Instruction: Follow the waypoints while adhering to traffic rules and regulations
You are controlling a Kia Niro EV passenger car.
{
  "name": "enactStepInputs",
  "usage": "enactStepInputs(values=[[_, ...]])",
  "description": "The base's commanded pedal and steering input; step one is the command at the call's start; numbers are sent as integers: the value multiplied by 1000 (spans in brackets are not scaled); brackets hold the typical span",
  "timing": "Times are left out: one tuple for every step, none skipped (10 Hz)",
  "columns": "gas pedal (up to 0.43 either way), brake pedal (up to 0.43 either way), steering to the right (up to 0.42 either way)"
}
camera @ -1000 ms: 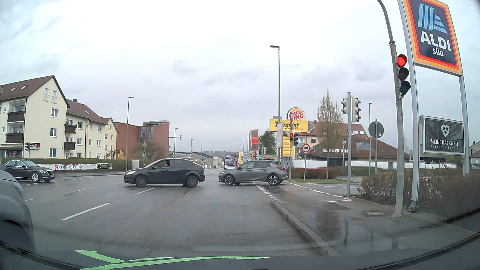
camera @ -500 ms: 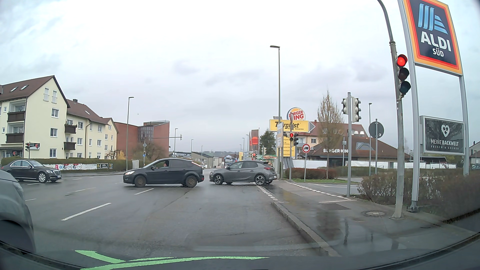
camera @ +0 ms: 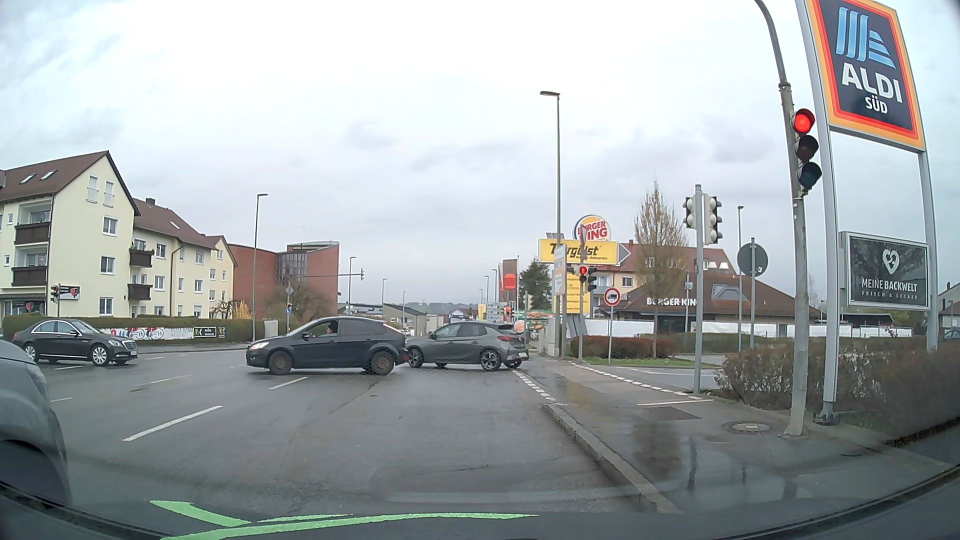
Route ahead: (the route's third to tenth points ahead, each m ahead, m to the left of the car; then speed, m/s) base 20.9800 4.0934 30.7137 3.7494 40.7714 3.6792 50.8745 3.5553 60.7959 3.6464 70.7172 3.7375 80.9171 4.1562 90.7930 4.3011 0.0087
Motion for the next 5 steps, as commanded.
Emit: enactStepInputs(values=[[0, 348, 0], [0, 348, 0], [0, 341, 0], [0, 348, 0], [0, 341, 0]])
